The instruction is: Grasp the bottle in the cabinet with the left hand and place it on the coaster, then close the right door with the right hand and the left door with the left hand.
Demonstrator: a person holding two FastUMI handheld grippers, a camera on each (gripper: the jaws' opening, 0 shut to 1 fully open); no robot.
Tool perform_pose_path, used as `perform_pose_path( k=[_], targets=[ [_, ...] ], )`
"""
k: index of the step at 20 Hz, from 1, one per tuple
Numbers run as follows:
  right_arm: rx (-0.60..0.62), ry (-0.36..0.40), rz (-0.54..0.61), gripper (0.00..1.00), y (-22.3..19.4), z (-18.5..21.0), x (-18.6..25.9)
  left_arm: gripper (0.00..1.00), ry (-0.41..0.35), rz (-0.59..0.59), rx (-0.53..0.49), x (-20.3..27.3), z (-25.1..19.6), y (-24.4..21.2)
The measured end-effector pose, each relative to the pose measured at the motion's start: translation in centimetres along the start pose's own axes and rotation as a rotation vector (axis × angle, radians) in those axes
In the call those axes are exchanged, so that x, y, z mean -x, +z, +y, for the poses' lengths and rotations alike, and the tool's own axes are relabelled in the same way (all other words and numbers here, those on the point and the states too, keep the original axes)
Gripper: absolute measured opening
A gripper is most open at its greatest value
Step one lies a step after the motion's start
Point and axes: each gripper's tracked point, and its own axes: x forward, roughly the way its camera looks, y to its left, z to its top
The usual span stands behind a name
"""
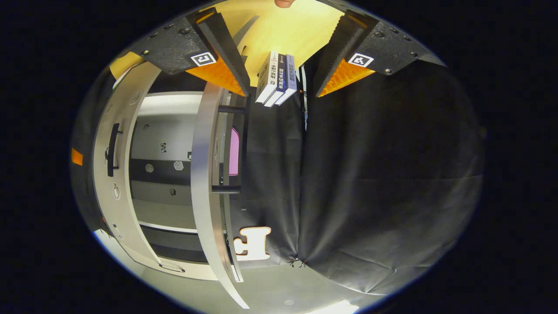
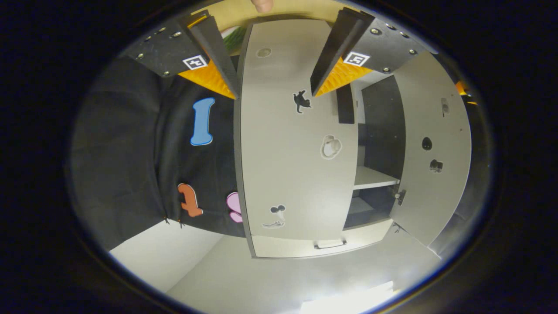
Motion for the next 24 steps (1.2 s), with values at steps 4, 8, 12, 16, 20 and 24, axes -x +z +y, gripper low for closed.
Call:
perform_pose_path(
  k=[4,8,12,16,20,24],
  targets=[
    [-0.005,-0.002,0.009,0.97,-0.2,-0.3,0.1,0.94,-0.027,0.0,0.005,0.4,-1.5,-0.1],
    [-0.006,-0.006,0.01,0.97,-0.3,-0.9,0.5,0.94,-0.082,0.0,0.006,0.9,-4.4,-0.1],
    [-0.007,-0.023,0.012,0.97,-0.3,-2.2,1.1,0.94,-0.128,0.006,0.006,0.8,-7.2,-0.3],
    [-0.015,-0.059,0.013,0.97,-0.2,-4.2,1.7,0.94,-0.17,0.011,0.011,0.8,-9.7,-0.4],
    [-0.022,-0.091,0.017,0.97,-0.3,-5.9,2.2,0.94,-0.178,0.005,0.013,0.6,-10.6,-0.3],
    [-0.045,-0.099,0.022,0.97,-0.6,-6.5,2.2,0.94,-0.184,0.014,0.009,0.6,-10.9,-0.5]
  ],
)
